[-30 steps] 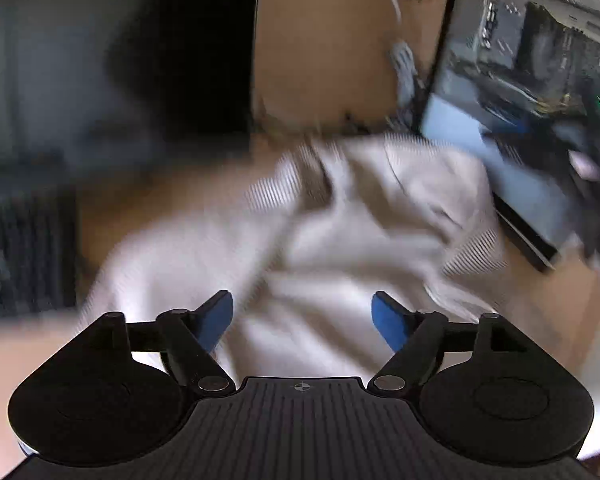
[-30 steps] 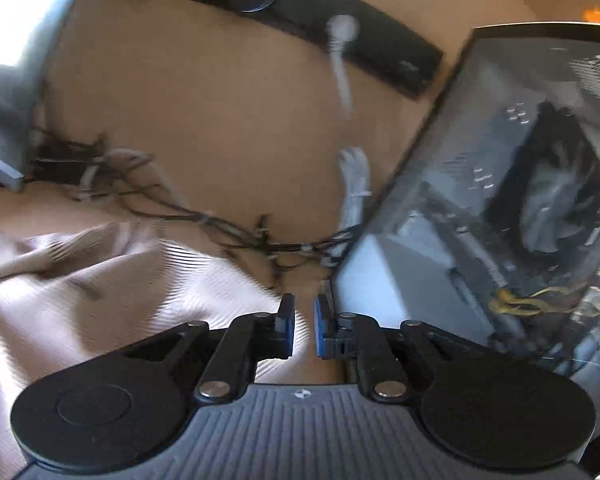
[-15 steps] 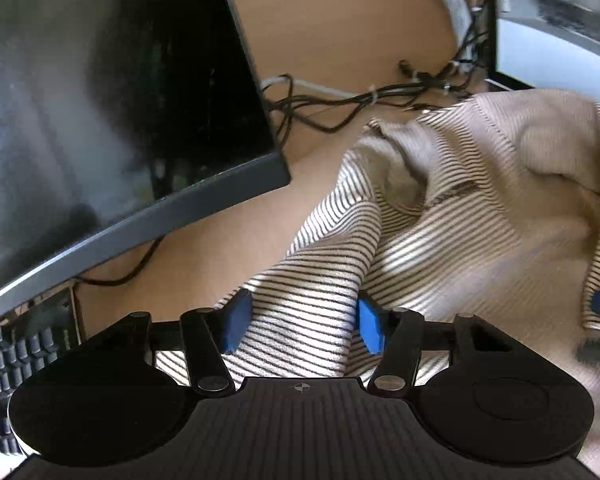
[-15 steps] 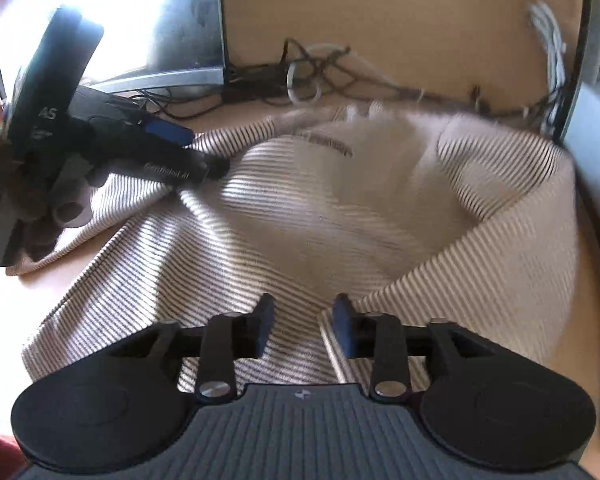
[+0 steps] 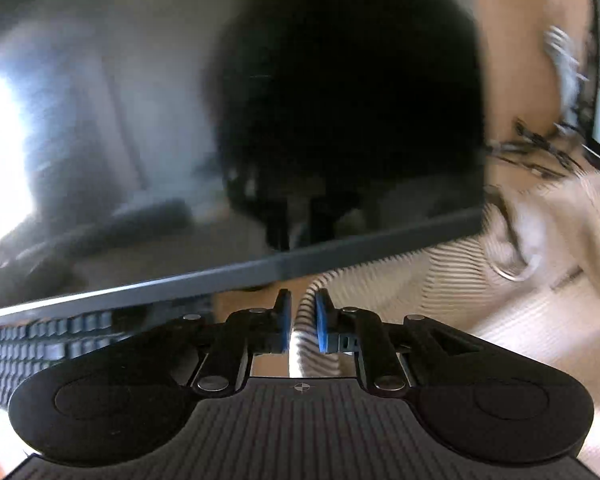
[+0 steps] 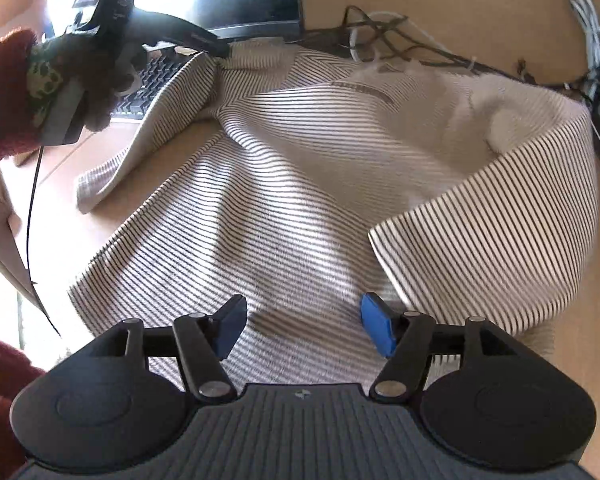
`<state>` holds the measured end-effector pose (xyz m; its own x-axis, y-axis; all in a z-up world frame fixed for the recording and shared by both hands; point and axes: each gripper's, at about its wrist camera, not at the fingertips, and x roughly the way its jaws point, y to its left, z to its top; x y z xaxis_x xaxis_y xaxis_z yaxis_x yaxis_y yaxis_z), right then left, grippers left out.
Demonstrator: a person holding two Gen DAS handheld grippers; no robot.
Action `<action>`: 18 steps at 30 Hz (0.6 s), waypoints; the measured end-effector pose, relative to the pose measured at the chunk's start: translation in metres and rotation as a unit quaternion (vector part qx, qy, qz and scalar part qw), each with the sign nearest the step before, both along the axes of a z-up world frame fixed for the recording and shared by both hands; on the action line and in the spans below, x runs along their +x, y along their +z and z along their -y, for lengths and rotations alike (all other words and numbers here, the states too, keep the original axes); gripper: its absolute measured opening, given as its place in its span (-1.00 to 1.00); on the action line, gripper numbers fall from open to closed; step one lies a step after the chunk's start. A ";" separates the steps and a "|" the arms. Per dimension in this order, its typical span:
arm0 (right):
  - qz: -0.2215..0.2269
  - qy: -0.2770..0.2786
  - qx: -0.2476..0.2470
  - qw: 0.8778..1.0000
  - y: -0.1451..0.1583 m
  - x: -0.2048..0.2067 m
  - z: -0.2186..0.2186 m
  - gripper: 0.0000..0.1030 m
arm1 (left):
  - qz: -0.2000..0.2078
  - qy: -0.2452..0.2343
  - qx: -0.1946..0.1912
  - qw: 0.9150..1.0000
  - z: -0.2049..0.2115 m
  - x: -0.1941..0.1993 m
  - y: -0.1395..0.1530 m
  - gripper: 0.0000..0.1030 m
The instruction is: Fold clothes
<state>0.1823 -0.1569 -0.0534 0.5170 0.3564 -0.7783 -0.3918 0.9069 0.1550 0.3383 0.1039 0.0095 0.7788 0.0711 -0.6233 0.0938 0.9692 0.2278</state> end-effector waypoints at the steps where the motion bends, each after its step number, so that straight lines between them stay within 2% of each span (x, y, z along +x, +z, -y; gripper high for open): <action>1: -0.002 -0.001 0.000 1.000 0.001 -0.003 0.002 0.25 | 0.002 0.014 -0.003 1.000 -0.007 0.000 0.002 -0.79; 5: -0.007 -0.014 0.002 1.000 0.008 -0.002 0.008 0.23 | -0.017 0.054 -0.038 0.998 -0.038 -0.001 0.003 -0.79; 9: 0.038 -0.049 0.012 0.998 0.032 0.019 0.021 0.23 | -0.027 0.046 -0.075 0.996 -0.050 -0.016 0.003 -0.75; 11: 0.077 -0.064 -0.004 0.995 0.048 0.035 0.026 0.19 | -0.028 0.025 -0.095 0.995 -0.046 -0.025 0.005 -0.58; 12: 0.094 -0.072 -0.018 0.993 0.054 0.046 0.027 0.15 | -0.027 0.014 -0.101 0.994 -0.042 -0.028 0.006 -0.40; 14: 0.115 -0.088 -0.040 0.989 0.060 0.070 0.031 -0.20 | -0.025 -0.007 -0.109 0.994 -0.033 -0.032 0.008 -0.19; 16: 0.129 -0.106 -0.058 0.984 0.064 0.094 0.036 -0.33 | -0.026 -0.024 -0.111 0.993 -0.022 -0.032 0.008 -0.05; 18: 0.137 -0.124 -0.066 0.981 0.065 0.113 0.038 -0.34 | -0.030 -0.034 -0.111 0.993 -0.016 -0.030 0.007 0.09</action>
<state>0.2956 -0.1950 0.0114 0.7709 0.0997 -0.6291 -0.1676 0.9846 -0.0494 0.3086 0.1196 0.0161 0.7383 -0.1240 -0.6630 0.1671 0.9859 0.0016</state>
